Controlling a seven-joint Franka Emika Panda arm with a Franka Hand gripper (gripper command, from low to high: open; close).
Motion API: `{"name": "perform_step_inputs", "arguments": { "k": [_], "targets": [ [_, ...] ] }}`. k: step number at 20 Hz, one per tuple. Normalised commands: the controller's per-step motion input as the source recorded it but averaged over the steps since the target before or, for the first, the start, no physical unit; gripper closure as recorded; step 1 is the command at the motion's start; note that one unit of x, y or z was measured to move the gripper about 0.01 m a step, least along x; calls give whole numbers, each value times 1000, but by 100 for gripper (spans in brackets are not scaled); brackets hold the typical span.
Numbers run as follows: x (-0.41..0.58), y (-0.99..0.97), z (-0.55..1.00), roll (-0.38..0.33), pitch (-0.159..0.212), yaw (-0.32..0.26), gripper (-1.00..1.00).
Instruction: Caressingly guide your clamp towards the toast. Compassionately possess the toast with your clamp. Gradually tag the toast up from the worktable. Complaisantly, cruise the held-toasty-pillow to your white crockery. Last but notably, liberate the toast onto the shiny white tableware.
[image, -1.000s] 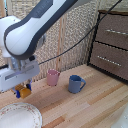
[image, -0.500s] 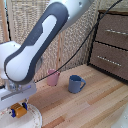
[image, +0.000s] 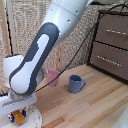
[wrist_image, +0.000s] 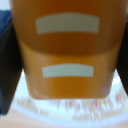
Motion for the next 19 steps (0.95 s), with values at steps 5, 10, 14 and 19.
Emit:
{"name": "perform_step_inputs", "arguments": {
  "k": [5, 10, 14, 19],
  "targets": [
    [61, 231, -75, -56, 13, 2, 100],
    [29, 66, 420, -2, 65, 3, -100],
    [84, -130, 738, -4, 34, 14, -100],
    [232, -139, 636, -145, -29, -75, -100]
  ]
}}
